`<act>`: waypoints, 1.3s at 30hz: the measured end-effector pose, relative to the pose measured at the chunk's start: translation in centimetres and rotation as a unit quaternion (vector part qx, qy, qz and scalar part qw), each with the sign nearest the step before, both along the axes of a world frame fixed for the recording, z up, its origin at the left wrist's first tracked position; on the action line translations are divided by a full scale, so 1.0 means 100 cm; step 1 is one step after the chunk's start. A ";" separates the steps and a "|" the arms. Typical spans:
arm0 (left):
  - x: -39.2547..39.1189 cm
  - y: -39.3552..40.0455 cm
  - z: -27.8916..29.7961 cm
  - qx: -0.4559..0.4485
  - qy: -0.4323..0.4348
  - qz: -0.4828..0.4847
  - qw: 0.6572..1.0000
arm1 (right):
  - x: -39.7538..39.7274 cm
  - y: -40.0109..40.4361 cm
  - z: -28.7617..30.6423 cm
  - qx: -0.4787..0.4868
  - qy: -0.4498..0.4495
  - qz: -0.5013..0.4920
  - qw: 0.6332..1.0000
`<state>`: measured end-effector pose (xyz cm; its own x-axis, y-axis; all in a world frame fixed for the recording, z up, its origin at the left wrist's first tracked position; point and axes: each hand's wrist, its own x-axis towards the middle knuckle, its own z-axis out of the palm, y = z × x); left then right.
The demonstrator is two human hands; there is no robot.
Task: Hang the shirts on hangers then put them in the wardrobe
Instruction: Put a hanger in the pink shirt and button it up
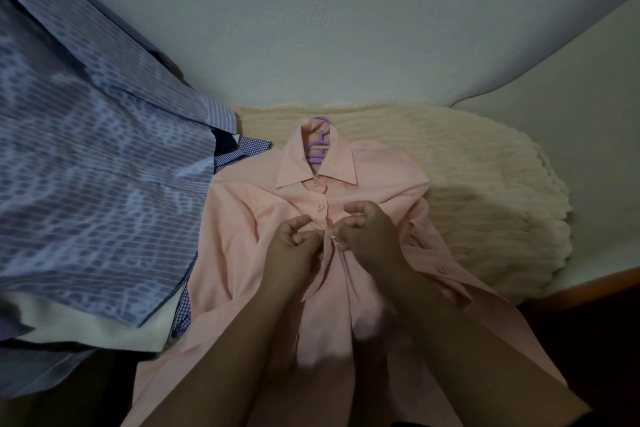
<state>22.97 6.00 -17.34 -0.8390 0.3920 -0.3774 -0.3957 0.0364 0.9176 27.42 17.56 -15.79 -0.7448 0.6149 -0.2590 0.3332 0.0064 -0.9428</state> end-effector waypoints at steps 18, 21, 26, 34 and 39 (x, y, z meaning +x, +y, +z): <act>-0.007 0.004 0.002 0.019 0.017 -0.017 1.000 | 0.009 0.001 0.002 0.223 0.062 0.210 0.950; -0.007 0.004 0.000 0.033 -0.011 -0.022 0.999 | 0.007 0.001 -0.003 0.157 0.046 0.152 0.975; -0.005 0.003 -0.002 0.036 0.010 -0.032 0.999 | 0.003 0.001 -0.006 0.110 0.026 0.096 0.989; -0.010 0.000 -0.003 0.036 -0.006 -0.030 0.999 | 0.002 0.007 -0.002 -0.070 0.065 0.039 0.995; -0.009 0.001 -0.001 0.039 -0.014 -0.037 0.998 | 0.001 0.007 -0.005 -0.049 0.059 0.039 0.996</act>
